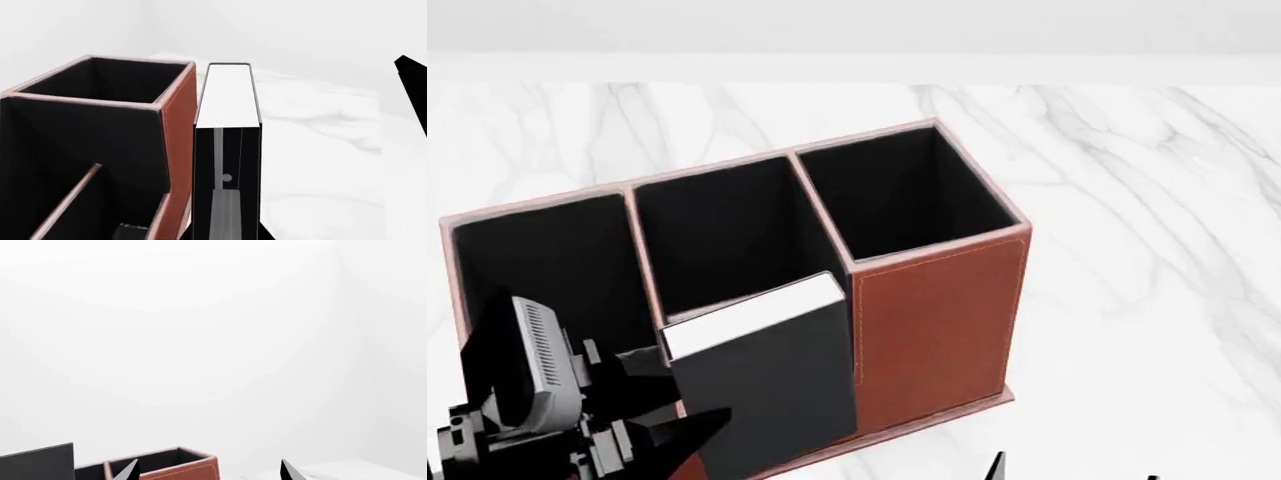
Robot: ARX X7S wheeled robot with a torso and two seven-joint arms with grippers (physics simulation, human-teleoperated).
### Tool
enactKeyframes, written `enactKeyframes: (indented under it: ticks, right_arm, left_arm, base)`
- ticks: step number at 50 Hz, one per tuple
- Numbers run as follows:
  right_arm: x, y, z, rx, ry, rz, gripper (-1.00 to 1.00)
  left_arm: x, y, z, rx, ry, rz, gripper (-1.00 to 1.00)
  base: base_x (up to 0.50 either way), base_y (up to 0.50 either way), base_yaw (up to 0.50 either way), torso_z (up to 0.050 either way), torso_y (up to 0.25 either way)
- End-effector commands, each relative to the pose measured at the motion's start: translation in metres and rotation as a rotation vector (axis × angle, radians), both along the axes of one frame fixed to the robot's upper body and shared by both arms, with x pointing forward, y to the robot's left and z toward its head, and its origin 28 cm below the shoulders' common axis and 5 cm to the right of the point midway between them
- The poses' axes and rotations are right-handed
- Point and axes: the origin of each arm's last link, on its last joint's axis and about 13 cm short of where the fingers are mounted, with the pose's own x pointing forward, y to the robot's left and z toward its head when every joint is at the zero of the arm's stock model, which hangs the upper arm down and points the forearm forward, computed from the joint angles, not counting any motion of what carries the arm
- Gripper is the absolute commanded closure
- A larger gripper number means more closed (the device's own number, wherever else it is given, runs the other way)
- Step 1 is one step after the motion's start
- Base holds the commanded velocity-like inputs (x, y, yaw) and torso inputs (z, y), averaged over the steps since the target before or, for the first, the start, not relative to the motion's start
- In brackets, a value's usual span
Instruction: Pick up the book and place it in the back compartment of the caddy.
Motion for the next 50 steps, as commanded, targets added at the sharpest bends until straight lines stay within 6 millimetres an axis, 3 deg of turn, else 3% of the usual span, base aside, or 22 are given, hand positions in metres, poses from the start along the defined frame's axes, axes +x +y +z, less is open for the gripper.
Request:
enactKeyframes:
  ticks: [1, 6, 9, 11, 13, 14, 33, 50]
  right_arm:
    - [0.000, 0.000, 0.000, -0.001, 0.000, -0.004, -1.00]
    - [0.000, 0.000, 0.000, -0.001, -0.010, -0.002, -1.00]
    - [0.000, 0.000, 0.000, -0.001, -0.012, -0.003, -1.00]
    - [0.000, 0.000, 0.000, -0.003, -0.013, -0.001, -1.00]
    - [0.000, 0.001, 0.000, -0.005, -0.013, 0.002, -1.00]
    - [0.000, 0.001, -0.001, -0.006, -0.013, 0.005, -1.00]
    - [0.000, 0.000, -0.001, -0.006, -0.018, 0.010, -1.00]
    - [0.002, 0.001, -0.002, -0.011, -0.015, 0.011, -1.00]
  left_arm:
    - [0.005, -0.003, 0.014, -0.065, -0.017, 0.004, 1.00]
    - [0.006, -0.002, 0.014, -0.074, -0.022, 0.015, 1.00]
    - [0.008, 0.000, 0.014, -0.092, 0.018, -0.038, 1.00]
    - [0.006, 0.000, 0.016, -0.114, 0.051, -0.177, 1.00]
    - [0.007, 0.000, 0.016, -0.082, 0.046, -0.122, 1.00]
    - [0.007, 0.000, 0.016, -0.090, 0.068, -0.186, 1.00]
    - [0.014, 0.004, 0.020, -0.060, 0.083, -0.155, 1.00]
    - [0.022, 0.014, 0.042, -0.027, 0.034, -0.096, 1.00]
  base:
    - [0.00, 0.00, 0.00, 0.000, 0.000]
    - [0.00, 0.00, 0.00, 0.000, 0.000]
    - [0.00, 0.00, 0.00, 0.000, 0.003]
    - [0.00, 0.00, 0.00, 0.000, 0.000]
    - [0.00, 0.00, 0.00, 0.000, 0.000]
    - [0.00, 0.00, 0.00, 0.000, 0.000]
    - [0.00, 0.00, 0.00, 0.001, 0.002]
    - [0.00, 0.00, 0.00, 0.000, 0.001]
